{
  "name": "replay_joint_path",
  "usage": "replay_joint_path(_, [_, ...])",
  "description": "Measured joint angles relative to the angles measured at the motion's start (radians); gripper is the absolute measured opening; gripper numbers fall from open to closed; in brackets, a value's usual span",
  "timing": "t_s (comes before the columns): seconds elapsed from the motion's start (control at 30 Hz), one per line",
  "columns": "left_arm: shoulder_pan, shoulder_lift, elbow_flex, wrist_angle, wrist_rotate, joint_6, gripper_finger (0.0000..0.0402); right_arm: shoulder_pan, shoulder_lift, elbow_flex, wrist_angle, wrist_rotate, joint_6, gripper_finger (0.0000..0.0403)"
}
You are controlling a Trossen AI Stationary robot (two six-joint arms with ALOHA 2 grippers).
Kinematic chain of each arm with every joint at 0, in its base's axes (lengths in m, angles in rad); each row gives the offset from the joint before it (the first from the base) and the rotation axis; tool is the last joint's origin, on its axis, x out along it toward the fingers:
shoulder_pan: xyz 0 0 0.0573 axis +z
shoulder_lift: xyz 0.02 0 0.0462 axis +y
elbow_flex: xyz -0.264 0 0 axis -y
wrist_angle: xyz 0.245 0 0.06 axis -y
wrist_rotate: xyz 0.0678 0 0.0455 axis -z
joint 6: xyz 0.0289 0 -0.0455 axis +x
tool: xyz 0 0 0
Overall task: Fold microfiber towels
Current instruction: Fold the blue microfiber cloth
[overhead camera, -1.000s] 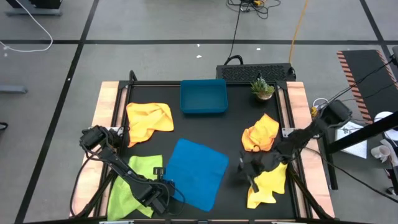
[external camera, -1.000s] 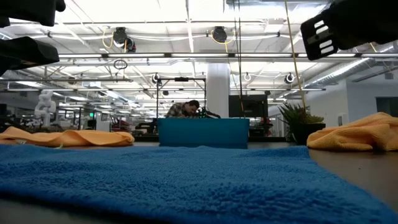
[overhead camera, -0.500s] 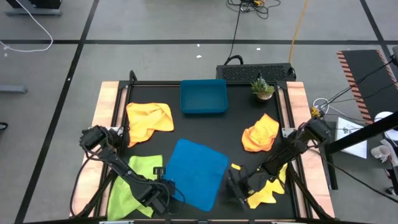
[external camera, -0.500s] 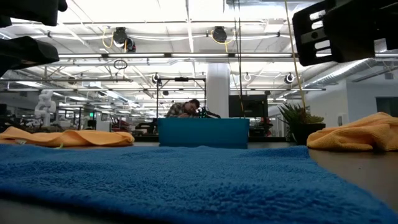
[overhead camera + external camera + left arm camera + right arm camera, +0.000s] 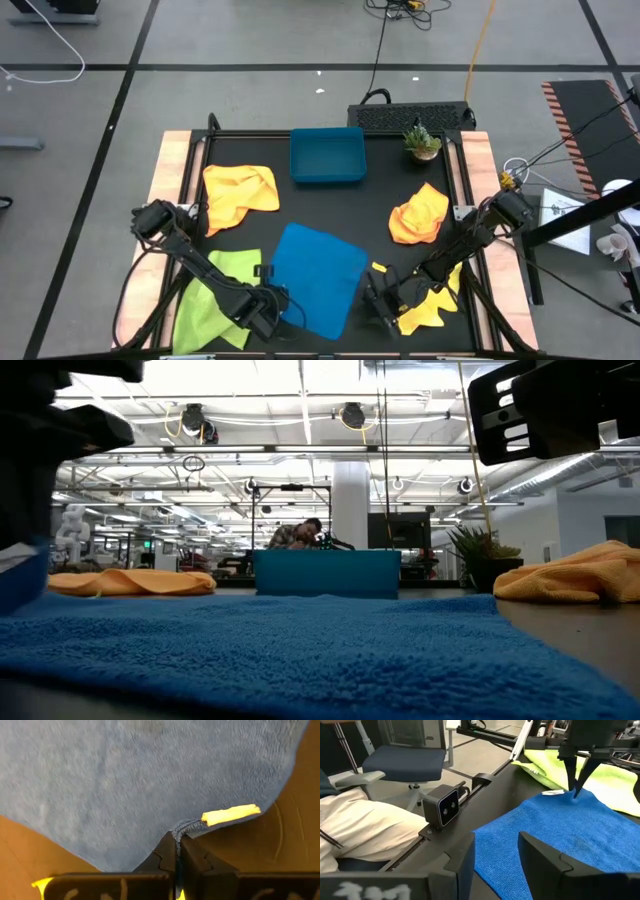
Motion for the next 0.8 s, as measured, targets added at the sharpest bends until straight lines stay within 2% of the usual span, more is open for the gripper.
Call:
replay_joint_path(0.23, [0.037,0.000,0.050,-0.002,-0.003,0.061,0.0010,0.000,0.000,0.000,0.000,0.000,0.000,0.0139])
replay_joint_path(0.57, [0.076,0.000,0.174,-0.016,-0.116,0.228,0.0004,0.000,0.000,0.000,-0.001,0.019,0.008,0.0139])
replay_joint_path(0.8, [0.115,0.000,0.233,-0.068,-0.167,0.287,0.0004,0.000,0.000,0.000,-0.026,0.053,0.008,0.0139])
